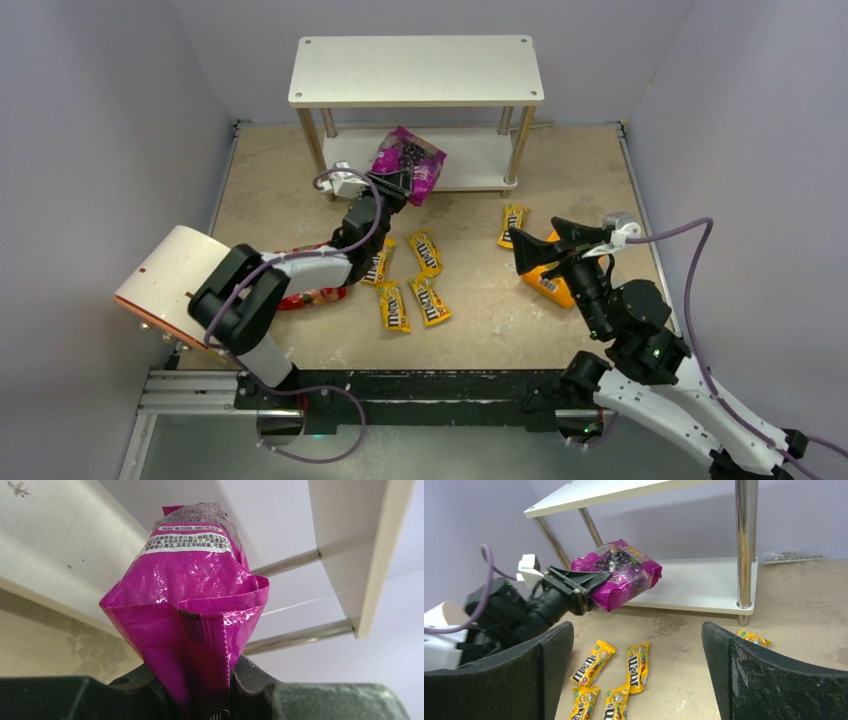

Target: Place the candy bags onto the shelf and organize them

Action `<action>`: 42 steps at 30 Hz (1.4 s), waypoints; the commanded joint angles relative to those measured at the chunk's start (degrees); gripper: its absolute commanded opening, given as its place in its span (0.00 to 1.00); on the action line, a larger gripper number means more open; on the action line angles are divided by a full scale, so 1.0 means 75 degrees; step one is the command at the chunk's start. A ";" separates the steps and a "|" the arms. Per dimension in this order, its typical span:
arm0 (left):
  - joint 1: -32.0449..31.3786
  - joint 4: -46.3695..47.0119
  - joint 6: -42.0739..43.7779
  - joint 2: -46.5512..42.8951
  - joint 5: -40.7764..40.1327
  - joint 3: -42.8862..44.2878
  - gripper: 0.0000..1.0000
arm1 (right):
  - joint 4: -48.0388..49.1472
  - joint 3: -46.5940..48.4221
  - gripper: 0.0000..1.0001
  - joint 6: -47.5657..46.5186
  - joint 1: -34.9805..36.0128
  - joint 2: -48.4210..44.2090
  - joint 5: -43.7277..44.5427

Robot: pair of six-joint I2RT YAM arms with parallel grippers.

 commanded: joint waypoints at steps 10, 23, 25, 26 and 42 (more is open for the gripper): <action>-0.0739 0.1821 -0.0794 0.4213 -0.2560 0.3916 0.00 | -0.0022 0.0019 0.99 0.0031 0.0011 -0.0369 0.0240; -0.1203 -0.1540 -0.2095 0.6764 -0.2610 0.7813 0.09 | 0.0114 -0.0168 0.99 0.0015 0.0006 -0.0886 0.0344; -0.1291 -0.1823 -0.2227 0.6951 -0.2630 0.8186 0.09 | 0.0143 -0.0201 0.99 0.0022 0.0008 -0.0910 0.0346; -0.1317 -0.1941 -0.2255 0.7049 -0.2600 0.8364 0.09 | 0.0144 -0.0209 0.99 0.0006 0.0008 -0.0910 0.0327; -0.1662 -0.1757 -0.2216 0.6327 -0.2267 0.7350 0.57 | 0.0003 -0.0147 0.99 -0.0072 0.0005 -0.0622 0.0188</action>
